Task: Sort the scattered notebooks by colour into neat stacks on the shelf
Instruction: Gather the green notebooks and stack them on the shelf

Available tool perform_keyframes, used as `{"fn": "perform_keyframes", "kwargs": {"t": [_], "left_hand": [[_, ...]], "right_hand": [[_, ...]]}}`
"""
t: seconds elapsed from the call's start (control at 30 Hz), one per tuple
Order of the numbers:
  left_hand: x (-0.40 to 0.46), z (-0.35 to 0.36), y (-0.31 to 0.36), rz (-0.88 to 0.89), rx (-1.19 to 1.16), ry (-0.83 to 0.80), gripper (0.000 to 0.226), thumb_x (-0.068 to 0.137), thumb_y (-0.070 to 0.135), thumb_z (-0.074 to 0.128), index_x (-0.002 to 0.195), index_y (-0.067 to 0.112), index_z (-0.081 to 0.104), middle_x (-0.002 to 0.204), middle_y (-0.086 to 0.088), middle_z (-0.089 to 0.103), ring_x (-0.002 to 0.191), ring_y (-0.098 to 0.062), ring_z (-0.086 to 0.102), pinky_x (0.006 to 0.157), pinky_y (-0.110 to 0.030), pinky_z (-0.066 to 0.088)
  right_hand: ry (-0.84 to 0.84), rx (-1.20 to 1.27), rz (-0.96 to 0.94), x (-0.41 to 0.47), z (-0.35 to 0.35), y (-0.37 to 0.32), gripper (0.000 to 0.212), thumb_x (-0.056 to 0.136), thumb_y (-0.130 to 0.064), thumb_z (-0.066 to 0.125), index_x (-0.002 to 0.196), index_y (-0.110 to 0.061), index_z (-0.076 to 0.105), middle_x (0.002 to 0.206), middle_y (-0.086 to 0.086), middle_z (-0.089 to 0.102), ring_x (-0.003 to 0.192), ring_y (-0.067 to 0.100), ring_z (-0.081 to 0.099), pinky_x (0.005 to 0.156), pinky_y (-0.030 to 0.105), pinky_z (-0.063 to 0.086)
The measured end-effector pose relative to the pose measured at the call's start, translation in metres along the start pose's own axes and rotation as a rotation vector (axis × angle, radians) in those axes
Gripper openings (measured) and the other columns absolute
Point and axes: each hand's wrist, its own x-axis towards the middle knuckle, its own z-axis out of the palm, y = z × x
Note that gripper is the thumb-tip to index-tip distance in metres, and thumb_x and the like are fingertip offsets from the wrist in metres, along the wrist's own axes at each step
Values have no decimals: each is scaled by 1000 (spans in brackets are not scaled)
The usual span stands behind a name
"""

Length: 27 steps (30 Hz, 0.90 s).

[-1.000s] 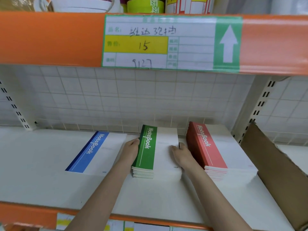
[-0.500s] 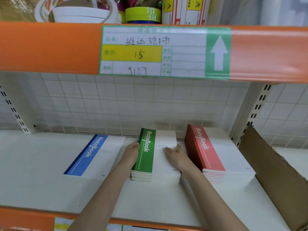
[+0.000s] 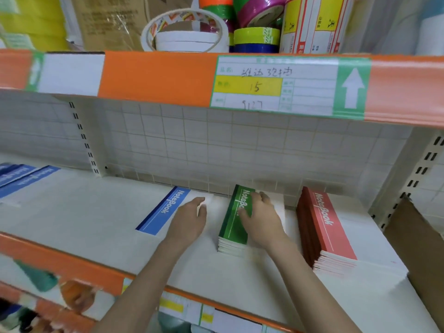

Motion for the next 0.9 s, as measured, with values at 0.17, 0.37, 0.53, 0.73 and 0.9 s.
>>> {"fn": "perform_keyframes", "kwargs": {"t": [0.17, 0.37, 0.53, 0.73, 0.9], "left_hand": [[-27, -41, -27, -8, 263, 133, 40, 98, 31, 43, 135, 18, 49, 134, -5, 54, 119, -23, 53, 93, -36, 45], [-64, -106, -68, -114, 583, 145, 46, 98, 34, 41, 142, 22, 38, 142, -2, 43, 122, -25, 49, 94, -38, 46], [-106, -154, -105, -225, 621, 218, 46, 97, 32, 41, 143, 24, 37, 142, -2, 43, 119, -25, 52, 85, -38, 49], [-158, -214, -159, -319, 679, 250, 44, 98, 32, 41, 142, 23, 37, 141, 0, 44, 116, -23, 54, 79, -36, 51], [-195, -261, -213, -425, 681, 242, 44, 98, 35, 41, 140, 23, 39, 138, -1, 47, 116, -23, 55, 79, -37, 50]], "right_hand": [[-104, -31, -242, -8, 38, -44, 47, 96, -29, 47, 138, -11, 40, 145, 7, 37, 129, 27, 39, 106, 34, 34], [-254, -61, -427, -21, 82, -96, 50, 98, -34, 43, 141, -10, 36, 145, 8, 41, 135, 21, 35, 115, 41, 15], [-360, -3, -580, -46, 122, -153, 49, 97, -35, 45, 140, -12, 38, 144, 7, 41, 132, 23, 38, 113, 39, 24], [-488, 18, -730, -80, 172, -227, 45, 95, -31, 46, 137, -14, 41, 142, 5, 44, 131, 22, 40, 115, 43, 15], [-558, 5, -806, -108, 215, -278, 45, 95, -31, 47, 135, -11, 42, 136, 9, 47, 125, 26, 45, 108, 41, 32]]}}
